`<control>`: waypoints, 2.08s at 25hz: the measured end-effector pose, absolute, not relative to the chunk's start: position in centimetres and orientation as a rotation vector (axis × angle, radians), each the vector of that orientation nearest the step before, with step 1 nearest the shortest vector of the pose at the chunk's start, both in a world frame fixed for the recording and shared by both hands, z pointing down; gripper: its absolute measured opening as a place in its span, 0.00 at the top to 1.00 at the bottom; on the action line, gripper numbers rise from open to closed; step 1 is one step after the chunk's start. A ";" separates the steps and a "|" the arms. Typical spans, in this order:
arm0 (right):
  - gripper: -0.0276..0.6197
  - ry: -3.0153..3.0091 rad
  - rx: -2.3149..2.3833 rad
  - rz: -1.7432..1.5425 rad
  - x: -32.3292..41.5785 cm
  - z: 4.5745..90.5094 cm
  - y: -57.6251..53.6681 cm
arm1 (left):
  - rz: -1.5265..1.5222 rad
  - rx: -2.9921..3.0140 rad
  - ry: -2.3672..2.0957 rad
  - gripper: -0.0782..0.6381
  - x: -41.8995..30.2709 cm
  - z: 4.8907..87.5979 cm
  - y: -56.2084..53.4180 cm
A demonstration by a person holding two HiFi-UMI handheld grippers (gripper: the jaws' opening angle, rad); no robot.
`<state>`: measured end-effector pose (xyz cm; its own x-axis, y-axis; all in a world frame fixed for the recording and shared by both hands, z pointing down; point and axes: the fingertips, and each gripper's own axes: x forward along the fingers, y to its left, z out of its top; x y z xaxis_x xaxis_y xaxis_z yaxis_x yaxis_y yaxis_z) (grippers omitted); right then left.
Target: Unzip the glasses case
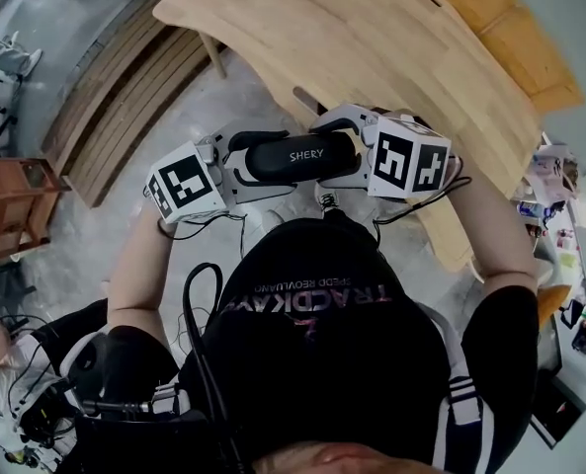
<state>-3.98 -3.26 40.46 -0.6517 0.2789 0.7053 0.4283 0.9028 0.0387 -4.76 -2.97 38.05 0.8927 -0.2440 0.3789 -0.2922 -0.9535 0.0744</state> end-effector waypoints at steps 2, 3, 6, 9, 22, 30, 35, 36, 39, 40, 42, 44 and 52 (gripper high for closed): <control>0.45 -2.347 -0.514 -0.215 -3.6 40.8 -3.2 | 0.565 2.914 -0.400 0.43 -4.5 38.7 -3.1; 0.45 -2.359 -0.517 -0.201 -3.4 40.9 -3.3 | 0.565 2.907 -0.396 0.43 -4.3 39.0 -3.2; 0.45 -2.372 -0.520 -0.189 -2.7 41.1 -4.1 | 0.565 2.888 -0.402 0.42 -3.9 39.7 -4.0; 0.46 -2.380 -0.524 -0.175 -2.0 41.6 -5.3 | 0.555 2.866 -0.424 0.42 -3.7 40.3 -5.1; 0.46 -2.365 -0.205 -0.084 2.4 49.4 -21.2 | 0.613 2.624 -0.812 0.84 -7.7 45.0 -10.5; 0.46 -2.375 -0.135 -0.048 -1.3 55.8 -34.1 | 0.561 2.440 -0.947 0.85 -6.6 49.1 -10.9; 0.46 -2.345 -0.117 -0.011 -3.0 60.4 -41.3 | 0.542 2.323 -1.024 0.85 -5.4 50.5 -10.9; 0.46 -2.330 -0.117 -0.008 -3.5 61.3 -42.3 | 0.547 2.306 -1.034 0.85 -5.5 50.7 -10.8; 0.46 -2.293 -0.136 -0.008 -4.7 63.7 -44.4 | 0.562 2.259 -1.063 0.85 -5.5 51.3 -10.8; 0.46 -2.286 -0.146 -0.009 -5.2 64.3 -44.8 | 0.562 2.245 -1.074 0.85 -5.4 51.4 -10.8; 0.46 -2.276 -0.168 -0.012 -5.9 65.2 -45.3 | 0.559 2.224 -1.095 0.85 -5.4 51.7 -11.1; 0.46 -2.270 -0.190 -0.016 -6.5 65.8 -45.5 | 0.553 2.212 -1.107 0.85 -5.2 51.8 -11.4; 0.46 -2.240 -0.270 -0.062 -7.7 67.0 -45.1 | 0.533 2.176 -1.124 0.85 -4.4 52.2 -10.8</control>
<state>-7.70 -45.11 67.01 -0.6102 0.1727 0.7732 0.2152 0.9754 -0.0481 -4.43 -10.84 52.16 0.5555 -0.5762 0.5995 -0.8288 -0.4421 0.3431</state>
